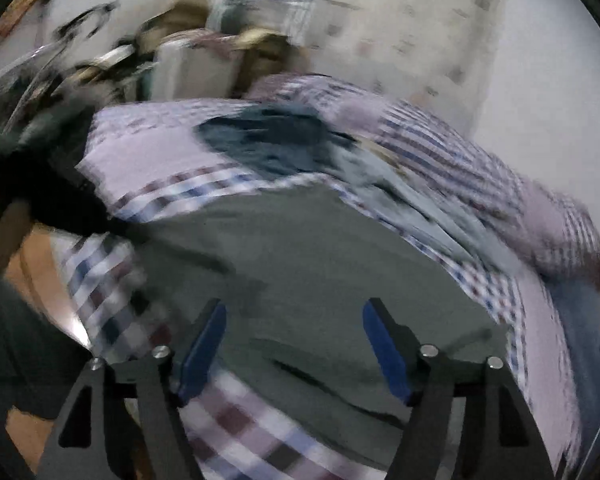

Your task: Fold clothes

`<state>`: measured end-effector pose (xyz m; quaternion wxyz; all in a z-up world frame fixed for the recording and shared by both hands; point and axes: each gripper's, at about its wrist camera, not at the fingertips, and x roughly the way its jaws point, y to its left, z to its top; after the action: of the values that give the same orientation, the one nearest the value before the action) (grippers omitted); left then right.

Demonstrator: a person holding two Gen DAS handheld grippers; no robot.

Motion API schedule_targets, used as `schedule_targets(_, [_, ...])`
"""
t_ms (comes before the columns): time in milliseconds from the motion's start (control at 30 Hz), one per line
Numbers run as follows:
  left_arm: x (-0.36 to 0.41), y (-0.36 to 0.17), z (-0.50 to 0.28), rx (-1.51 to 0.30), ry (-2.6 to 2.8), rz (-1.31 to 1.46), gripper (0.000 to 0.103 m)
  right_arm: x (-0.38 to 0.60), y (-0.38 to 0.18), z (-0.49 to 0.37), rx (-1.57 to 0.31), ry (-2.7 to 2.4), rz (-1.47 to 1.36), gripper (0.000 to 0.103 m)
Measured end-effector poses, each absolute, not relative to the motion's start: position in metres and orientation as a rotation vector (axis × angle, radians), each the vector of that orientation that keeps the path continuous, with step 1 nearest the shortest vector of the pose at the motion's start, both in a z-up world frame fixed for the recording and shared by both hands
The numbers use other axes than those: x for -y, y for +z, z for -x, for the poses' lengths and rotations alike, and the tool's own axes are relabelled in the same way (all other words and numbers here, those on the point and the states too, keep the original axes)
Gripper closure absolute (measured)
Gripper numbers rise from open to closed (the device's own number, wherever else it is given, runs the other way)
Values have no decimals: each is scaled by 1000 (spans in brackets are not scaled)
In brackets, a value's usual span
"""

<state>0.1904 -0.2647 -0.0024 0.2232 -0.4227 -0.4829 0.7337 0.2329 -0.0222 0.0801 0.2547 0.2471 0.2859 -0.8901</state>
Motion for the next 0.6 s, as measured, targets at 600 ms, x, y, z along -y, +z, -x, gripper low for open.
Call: schedule_targets(600, [271,12,-189,1422,1887,975,102,158,-1,-219,-1453,-2378,-390,25])
